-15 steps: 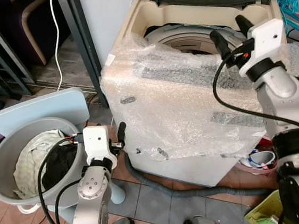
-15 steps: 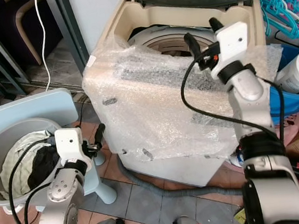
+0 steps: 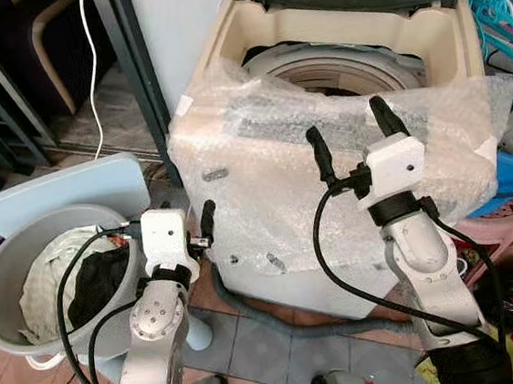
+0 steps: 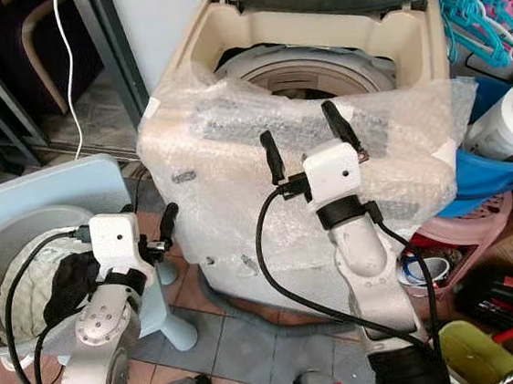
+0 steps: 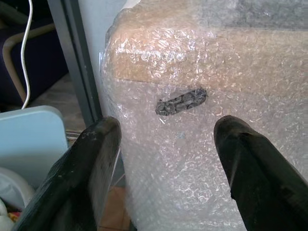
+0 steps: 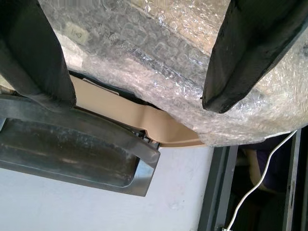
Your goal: Clothes washing
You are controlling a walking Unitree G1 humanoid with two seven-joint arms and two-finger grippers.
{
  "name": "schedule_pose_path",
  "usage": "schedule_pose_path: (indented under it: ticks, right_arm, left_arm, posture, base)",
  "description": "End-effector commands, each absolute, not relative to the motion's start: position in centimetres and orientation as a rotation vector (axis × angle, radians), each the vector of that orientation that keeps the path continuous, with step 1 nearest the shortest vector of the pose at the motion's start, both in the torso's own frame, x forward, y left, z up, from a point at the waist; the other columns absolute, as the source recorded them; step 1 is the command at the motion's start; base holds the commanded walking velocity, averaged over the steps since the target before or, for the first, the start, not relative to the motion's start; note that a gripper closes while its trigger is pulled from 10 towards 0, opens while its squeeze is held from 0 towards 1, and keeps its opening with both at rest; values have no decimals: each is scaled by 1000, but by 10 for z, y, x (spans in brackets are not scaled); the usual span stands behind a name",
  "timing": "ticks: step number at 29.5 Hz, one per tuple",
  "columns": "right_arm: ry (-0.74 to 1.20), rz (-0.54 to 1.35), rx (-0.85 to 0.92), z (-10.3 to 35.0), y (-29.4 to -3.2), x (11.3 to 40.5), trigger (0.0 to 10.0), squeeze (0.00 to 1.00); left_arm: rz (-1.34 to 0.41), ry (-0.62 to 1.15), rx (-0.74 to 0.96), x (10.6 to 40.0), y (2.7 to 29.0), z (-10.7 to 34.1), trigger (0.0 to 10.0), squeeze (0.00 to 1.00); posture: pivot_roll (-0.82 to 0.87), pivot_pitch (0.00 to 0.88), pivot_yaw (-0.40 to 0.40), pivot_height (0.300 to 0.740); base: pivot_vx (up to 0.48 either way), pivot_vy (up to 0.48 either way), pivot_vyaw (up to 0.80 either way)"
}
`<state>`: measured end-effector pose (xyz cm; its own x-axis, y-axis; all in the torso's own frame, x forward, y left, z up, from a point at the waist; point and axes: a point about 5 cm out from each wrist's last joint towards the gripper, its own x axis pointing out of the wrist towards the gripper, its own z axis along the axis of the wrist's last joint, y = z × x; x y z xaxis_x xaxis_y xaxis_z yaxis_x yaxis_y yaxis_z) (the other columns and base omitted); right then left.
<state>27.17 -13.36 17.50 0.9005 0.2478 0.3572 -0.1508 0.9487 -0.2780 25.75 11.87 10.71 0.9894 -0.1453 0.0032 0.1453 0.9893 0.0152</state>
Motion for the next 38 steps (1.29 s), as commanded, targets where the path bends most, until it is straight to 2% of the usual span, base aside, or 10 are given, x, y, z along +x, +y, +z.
schedule_pose_path:
  ticks: [1, 8, 25, 29, 30, 31, 38]
  right_arm:
    - [-400, 213, -258, 178, -133, 270, 10000, 1000]
    - [-341, 194, -241, 174, -136, 271, 10000, 1000]
    - [-324, 205, -240, 177, -135, 276, 10000, 1000]
    - [-324, 222, -239, 178, -134, 278, 10000, 1000]
    - [-319, 224, -237, 177, -133, 279, 10000, 396]
    - [-317, 226, -235, 177, -133, 279, 10000, 0]
    - [-312, 243, -228, 176, -130, 278, 10000, 0]
  left_arm:
    - [-149, 3, 30, 256, 120, 107, 10000, 0]
    - [-162, -1, 42, 255, 119, 107, 10000, 0]
    - [-116, 14, 38, 259, 121, 105, 10000, 0]
    - [-126, 9, 42, 260, 120, 106, 10000, 0]
    - [-124, 6, 46, 260, 121, 106, 10000, 0]
    - [-121, 3, 45, 260, 121, 107, 10000, 0]
    - [-98, 6, 40, 262, 122, 106, 10000, 0]
  posture:
    - [-14, 122, 37, 740]
    - [-14, 120, 37, 740]
    - [-25, 120, 38, 740]
    - [-24, 121, 39, 740]
    - [-25, 122, 39, 740]
    - [-25, 121, 38, 740]
    - [-30, 123, 37, 740]
  base:
    - [0, 390, 0]
    - [0, 427, 0]
    - [0, 0, 800]
    - [0, 480, 200]
    - [0, 480, 0]
    - [0, 480, 0]
    - [0, 480, 0]
